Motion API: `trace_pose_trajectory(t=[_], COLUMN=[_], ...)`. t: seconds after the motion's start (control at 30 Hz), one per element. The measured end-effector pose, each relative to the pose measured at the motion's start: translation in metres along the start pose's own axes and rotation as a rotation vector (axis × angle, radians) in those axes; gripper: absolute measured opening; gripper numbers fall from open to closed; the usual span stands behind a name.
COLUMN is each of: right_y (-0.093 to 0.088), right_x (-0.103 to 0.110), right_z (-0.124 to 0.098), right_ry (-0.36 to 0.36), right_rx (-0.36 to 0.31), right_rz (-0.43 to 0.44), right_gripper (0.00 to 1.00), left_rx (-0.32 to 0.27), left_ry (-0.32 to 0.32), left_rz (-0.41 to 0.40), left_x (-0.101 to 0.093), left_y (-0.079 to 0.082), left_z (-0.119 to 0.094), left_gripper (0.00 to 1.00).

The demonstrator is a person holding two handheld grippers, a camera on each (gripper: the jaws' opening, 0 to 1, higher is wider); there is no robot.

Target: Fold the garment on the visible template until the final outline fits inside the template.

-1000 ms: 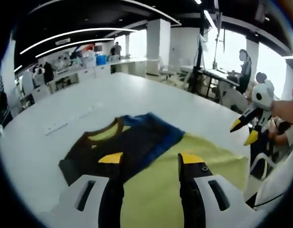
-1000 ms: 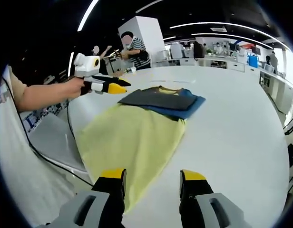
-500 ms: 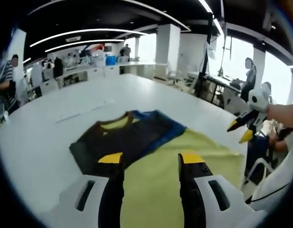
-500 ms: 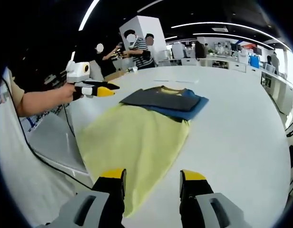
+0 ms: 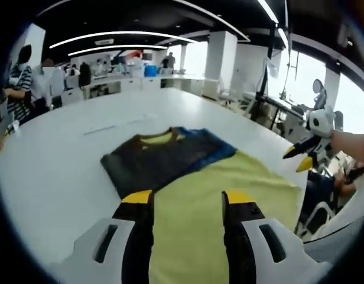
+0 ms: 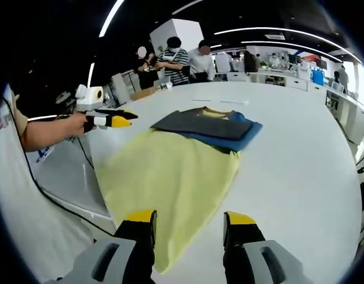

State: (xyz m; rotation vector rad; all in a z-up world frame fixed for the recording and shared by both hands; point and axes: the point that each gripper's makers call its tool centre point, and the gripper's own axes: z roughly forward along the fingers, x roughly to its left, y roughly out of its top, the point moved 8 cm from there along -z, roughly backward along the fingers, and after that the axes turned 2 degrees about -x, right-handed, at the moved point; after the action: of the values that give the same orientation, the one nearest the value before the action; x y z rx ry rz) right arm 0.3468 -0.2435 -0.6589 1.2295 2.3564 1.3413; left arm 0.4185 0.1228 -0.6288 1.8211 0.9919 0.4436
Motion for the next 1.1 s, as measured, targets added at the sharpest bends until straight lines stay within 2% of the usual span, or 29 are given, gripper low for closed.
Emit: trace_pose_trajectory(t=[0.6,0.97,1.1], right_y=[-0.001,-0.006,-0.007], right_x=[0.007,0.014,0.016], right_z=[0.002,0.004,0.003], right_ry=[0.004,0.006,0.006], right_rx=[0.010,0.019,0.020], right_rz=[0.001,0.005,0.004], right_gripper=[0.42,0.42,0.42], left_rx=[0.071,0.124,0.134], left_ry=[0.059,0.062,0.062], left_rz=[-0.066,-0.092,-0.098], left_x=[0.013,0.013,0.012], left_y=[-0.048,-0.074,-0.078], left_z=[-0.044,-0.060,-0.064], left_gripper=[0.42,0.42,0.42])
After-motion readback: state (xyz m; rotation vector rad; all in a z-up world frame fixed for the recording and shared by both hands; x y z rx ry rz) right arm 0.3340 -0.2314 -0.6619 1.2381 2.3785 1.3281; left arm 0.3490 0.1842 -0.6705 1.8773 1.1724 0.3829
